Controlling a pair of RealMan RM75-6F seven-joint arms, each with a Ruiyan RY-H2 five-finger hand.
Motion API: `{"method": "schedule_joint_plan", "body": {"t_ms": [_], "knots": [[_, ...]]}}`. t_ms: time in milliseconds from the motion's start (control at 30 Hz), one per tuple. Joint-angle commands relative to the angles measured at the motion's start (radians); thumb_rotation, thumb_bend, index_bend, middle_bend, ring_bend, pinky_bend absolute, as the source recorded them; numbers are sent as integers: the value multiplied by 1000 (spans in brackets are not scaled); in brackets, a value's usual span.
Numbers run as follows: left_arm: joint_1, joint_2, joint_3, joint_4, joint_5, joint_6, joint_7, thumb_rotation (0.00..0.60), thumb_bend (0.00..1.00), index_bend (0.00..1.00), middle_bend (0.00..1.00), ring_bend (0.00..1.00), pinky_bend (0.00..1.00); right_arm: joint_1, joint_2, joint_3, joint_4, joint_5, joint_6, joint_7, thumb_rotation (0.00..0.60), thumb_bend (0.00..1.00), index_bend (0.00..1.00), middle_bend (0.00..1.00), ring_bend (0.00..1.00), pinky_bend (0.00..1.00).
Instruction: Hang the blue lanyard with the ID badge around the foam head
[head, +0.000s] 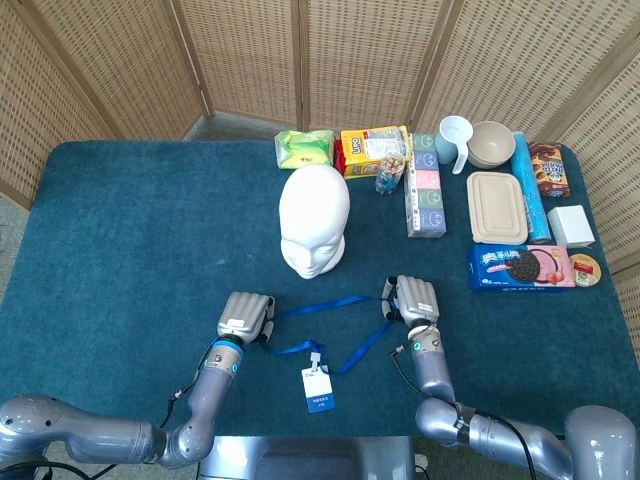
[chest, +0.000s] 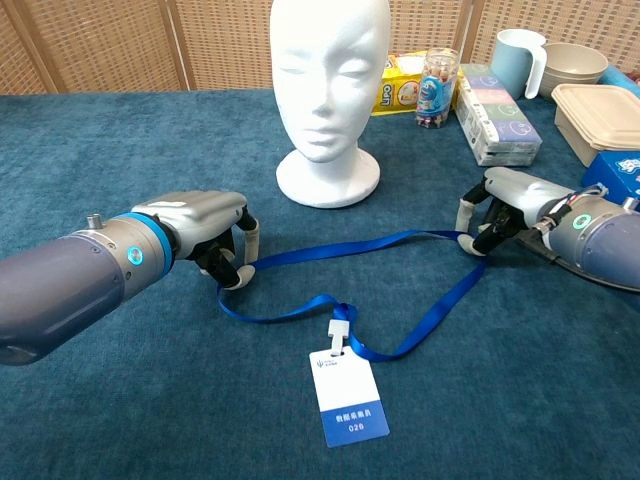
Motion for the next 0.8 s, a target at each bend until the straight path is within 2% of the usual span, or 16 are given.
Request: {"method": "schedule_joint_plan", "body": {"t_ms": [33,400,800], "knots": [[1,-1,2,0,0,0,1,540,471,521,883,1000,1000,0,0,1,0,1,-1,1,600,553,588,1000,1000,1000],[4,1,-3,1,5,5,-5,541,496,596,913,1000,1000,-1,8,3,-14,-3,0,9,600,555,588,1000,1000,1000],[42,46,-9,-46,87,34,-86,544,495,622,931,1000,1000,-31,77,16,-137,-64,-6,97,600,556,594,1000,1000,1000]]}}
